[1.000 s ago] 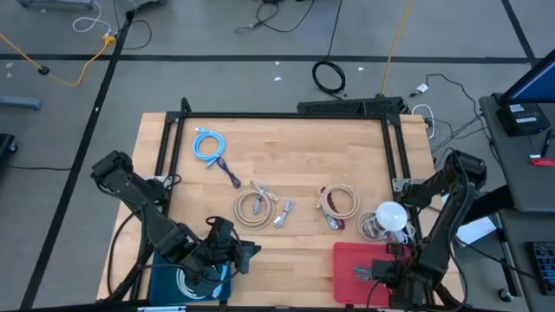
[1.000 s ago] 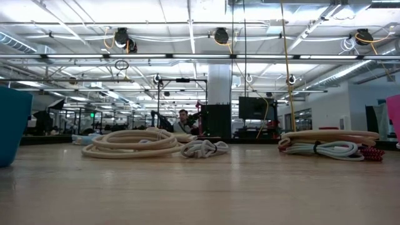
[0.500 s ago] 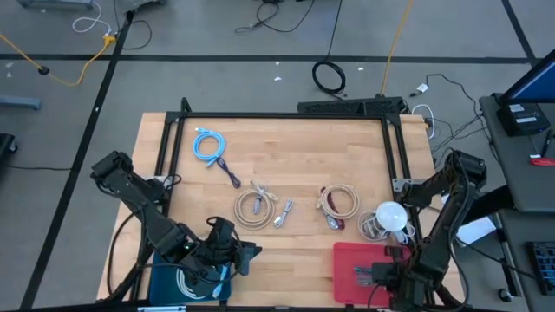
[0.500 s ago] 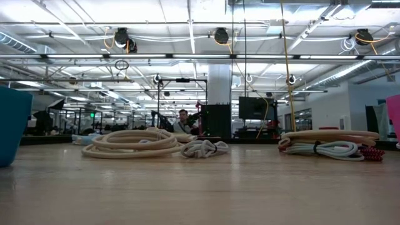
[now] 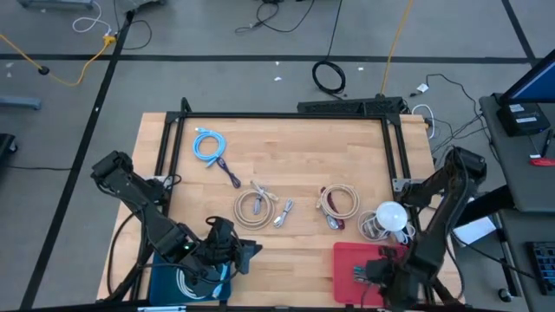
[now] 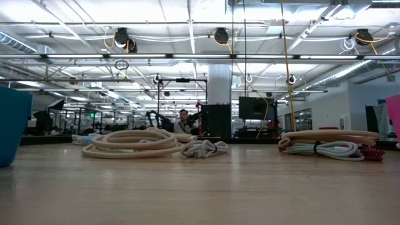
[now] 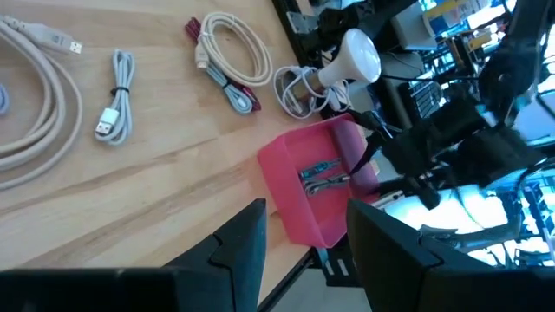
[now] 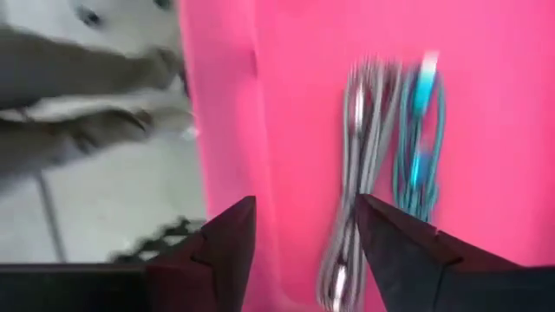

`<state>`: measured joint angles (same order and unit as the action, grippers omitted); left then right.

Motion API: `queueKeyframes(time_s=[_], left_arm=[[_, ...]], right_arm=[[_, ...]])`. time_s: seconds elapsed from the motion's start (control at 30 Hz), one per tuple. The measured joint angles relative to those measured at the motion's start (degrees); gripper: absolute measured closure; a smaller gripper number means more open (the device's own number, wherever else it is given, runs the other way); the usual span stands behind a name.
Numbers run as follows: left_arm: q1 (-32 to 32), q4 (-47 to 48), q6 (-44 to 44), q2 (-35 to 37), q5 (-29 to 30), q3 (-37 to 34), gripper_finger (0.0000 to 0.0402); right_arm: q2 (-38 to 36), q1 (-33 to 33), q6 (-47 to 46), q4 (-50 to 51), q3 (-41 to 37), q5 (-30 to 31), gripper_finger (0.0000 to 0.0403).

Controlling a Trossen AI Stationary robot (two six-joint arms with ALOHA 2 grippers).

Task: Pick & Place USB Port
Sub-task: Put the blue HDMI cable into the blue bin

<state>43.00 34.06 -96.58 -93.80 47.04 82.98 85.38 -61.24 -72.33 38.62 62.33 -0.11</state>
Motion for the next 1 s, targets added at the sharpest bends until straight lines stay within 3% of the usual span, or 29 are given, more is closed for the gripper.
queueKeyframes(time_s=[0.1,0.2,0.43,0.63,0.8,1.0], left_arm=[[-0.69,-0.04,0.00,0.00,0.59,0.00,0.0238],[-1.51,-0.02,0.01,0.00,1.25,0.00,0.0238],[-4.41,-0.06,0.85,0.00,3.19,0.00,0.0238],[-7.79,-0.81,2.46,1.43,4.57,0.00,0.0238],[-11.39,0.57,9.49,4.04,4.46,0.00,0.0238],[-16.87,0.79,24.22,9.58,1.25,0.02,0.0238]], right_arm=[[-4.58,5.00,3.49,-2.51,0.00,1.01,0.0208],[-11.06,9.97,8.30,-7.14,0.00,6.13,0.0212],[-25.37,22.45,25.92,-22.50,0.00,22.87,0.0223],[-31.62,34.74,44.14,-46.10,0.02,38.24,0.0227],[-32.04,46.54,51.76,-65.02,0.04,39.35,0.0229],[-29.95,61.38,52.05,-68.17,0.07,36.02,0.0241]])
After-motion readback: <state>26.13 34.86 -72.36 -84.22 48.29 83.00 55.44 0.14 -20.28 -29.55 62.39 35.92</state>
